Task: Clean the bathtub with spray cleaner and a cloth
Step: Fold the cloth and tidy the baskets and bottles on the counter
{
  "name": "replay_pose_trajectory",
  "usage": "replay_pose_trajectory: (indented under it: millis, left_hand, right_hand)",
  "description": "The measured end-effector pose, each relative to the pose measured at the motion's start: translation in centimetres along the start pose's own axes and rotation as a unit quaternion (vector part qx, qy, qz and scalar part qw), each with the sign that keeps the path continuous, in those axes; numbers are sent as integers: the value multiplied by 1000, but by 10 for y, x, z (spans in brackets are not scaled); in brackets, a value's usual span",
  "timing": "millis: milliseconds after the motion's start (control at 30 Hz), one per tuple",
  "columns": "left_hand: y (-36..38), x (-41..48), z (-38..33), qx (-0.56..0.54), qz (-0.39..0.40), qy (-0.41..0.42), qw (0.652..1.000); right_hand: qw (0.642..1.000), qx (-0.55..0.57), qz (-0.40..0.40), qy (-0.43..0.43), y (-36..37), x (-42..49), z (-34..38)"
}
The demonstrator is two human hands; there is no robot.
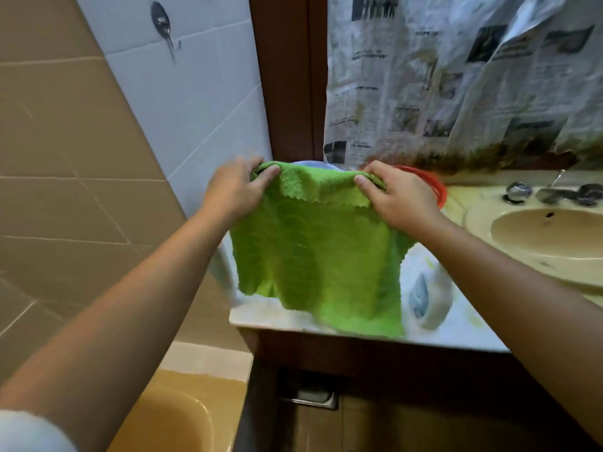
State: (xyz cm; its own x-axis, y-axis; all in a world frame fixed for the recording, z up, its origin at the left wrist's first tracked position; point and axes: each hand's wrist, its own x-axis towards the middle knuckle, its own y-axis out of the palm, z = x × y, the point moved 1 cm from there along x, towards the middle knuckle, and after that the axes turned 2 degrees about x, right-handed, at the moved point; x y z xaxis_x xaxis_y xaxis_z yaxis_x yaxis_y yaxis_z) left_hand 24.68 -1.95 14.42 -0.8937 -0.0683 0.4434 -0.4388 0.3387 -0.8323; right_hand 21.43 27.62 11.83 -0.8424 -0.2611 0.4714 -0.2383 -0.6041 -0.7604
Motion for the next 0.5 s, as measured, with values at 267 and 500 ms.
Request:
replay_pose_trajectory:
  millis: [267, 500]
  left_hand:
    - [31, 53, 22, 18, -62, 1, 998]
    - [116, -26, 71, 122, 242, -17, 962]
  right_hand:
    - [990, -56, -50, -120, 24, 55, -30]
    - [988, 62, 124, -62, 121, -34, -57]
